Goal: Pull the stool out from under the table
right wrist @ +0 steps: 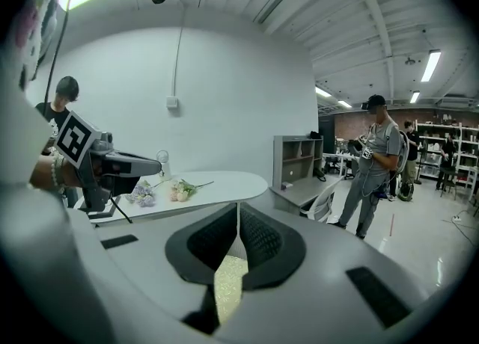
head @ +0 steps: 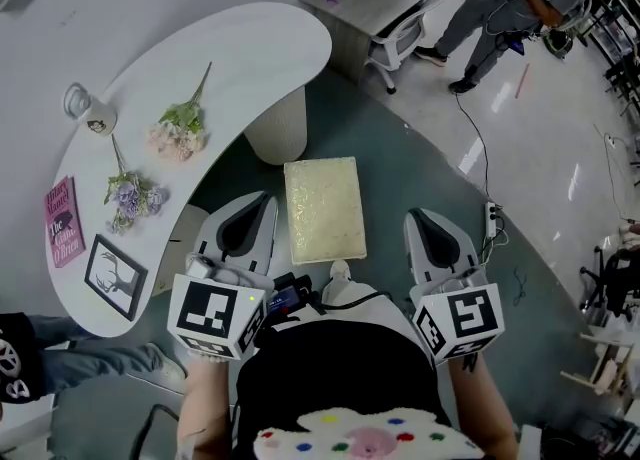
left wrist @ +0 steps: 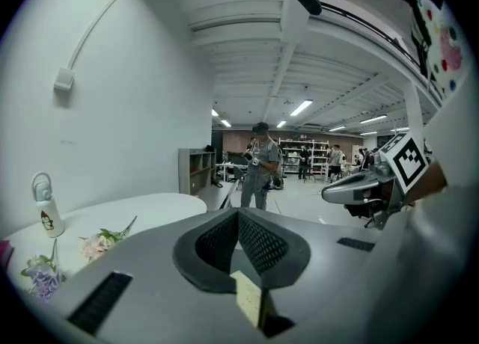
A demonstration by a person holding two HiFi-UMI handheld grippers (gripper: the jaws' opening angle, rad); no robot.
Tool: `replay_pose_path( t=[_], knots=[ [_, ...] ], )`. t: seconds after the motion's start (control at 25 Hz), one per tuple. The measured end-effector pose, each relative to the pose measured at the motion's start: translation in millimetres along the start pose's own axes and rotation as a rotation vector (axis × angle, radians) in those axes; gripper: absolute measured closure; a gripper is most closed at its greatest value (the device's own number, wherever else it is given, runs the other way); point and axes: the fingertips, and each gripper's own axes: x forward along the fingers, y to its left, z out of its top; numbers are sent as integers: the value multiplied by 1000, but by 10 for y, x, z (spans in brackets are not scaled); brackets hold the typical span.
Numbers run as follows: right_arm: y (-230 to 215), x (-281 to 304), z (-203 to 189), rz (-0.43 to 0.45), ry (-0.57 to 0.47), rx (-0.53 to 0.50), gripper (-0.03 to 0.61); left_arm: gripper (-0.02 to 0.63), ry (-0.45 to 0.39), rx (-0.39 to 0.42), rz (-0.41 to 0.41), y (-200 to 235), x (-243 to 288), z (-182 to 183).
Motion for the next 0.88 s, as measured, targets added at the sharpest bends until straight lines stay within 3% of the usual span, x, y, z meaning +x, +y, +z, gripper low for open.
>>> replay_pose_path(
  t=[0.88],
  knots=[
    [99, 43, -6, 46, -2, -55, 538, 598, -2, 8, 9, -52, -50, -22]
  ],
)
